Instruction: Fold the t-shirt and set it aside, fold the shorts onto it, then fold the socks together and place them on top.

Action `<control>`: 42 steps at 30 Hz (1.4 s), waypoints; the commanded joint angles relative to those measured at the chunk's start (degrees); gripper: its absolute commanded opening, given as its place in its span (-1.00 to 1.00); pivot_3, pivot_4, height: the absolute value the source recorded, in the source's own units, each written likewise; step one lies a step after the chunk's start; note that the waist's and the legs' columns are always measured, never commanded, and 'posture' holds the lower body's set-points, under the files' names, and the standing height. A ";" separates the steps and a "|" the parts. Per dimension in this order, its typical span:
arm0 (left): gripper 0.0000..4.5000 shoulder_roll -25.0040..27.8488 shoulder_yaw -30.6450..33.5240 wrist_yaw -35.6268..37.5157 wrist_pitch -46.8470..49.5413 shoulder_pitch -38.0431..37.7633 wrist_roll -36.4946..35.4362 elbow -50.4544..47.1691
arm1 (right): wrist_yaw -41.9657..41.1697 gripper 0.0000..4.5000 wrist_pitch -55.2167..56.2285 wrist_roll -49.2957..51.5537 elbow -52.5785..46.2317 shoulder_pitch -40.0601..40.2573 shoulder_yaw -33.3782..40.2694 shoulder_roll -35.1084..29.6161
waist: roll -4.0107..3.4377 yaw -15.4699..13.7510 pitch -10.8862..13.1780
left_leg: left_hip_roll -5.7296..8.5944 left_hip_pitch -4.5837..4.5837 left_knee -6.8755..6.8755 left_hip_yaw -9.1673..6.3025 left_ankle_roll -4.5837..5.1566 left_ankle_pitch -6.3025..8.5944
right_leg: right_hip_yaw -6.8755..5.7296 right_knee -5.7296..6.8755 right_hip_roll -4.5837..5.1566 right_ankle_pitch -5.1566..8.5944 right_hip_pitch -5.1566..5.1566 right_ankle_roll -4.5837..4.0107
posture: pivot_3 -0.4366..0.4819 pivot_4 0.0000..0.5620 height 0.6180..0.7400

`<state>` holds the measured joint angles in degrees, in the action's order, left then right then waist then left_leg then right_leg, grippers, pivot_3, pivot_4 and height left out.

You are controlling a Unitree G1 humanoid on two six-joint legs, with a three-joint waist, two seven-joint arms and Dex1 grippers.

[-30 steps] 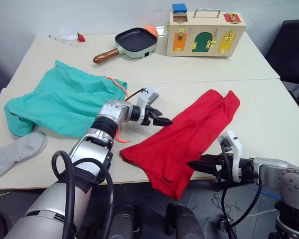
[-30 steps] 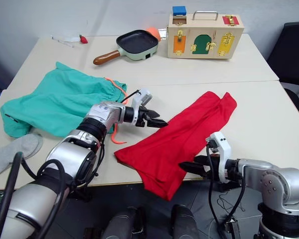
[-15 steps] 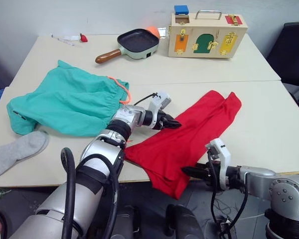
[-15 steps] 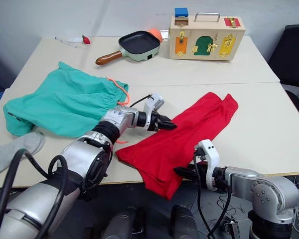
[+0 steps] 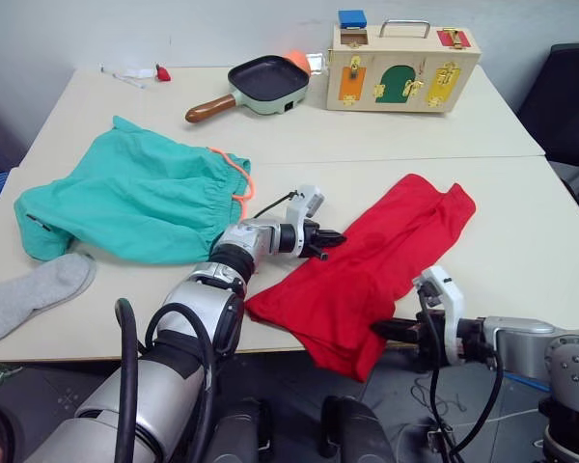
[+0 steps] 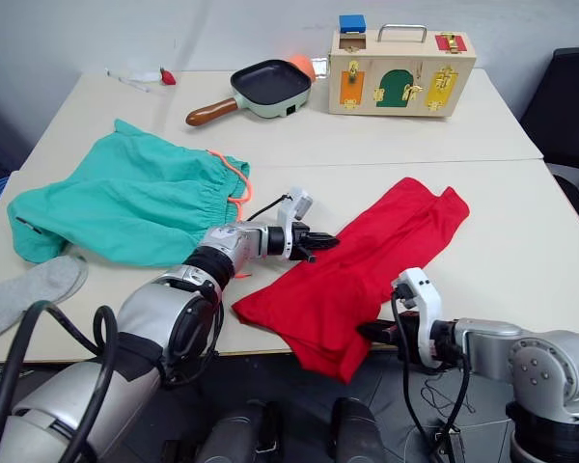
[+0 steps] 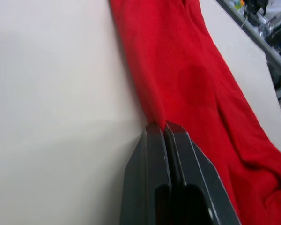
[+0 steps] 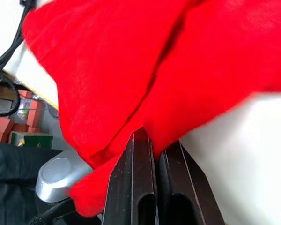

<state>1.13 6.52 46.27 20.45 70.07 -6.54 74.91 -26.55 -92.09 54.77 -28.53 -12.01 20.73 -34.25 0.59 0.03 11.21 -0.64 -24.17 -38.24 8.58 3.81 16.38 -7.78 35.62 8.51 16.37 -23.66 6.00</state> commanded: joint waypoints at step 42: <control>0.41 31.58 -13.73 12.00 -16.90 -30.45 0.86 -60.97 | -49.77 0.98 96.34 -38.64 46.01 -9.67 -19.89 -23.28 | 0.02 0.10 0.02 | -0.02 0.10 -0.37 0.31 -0.02 -0.02 | -0.08 0.03 -0.14 -0.06 0.13 0.12 | -0.05 -0.47 1.00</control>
<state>31.28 -6.06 53.97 11.07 39.93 -6.36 14.30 -75.27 -8.46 19.06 13.79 -21.42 -1.50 -57.50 0.61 0.13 11.23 -0.66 -24.05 -38.60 8.94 3.79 16.37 -7.85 35.65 8.37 16.31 -23.54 6.12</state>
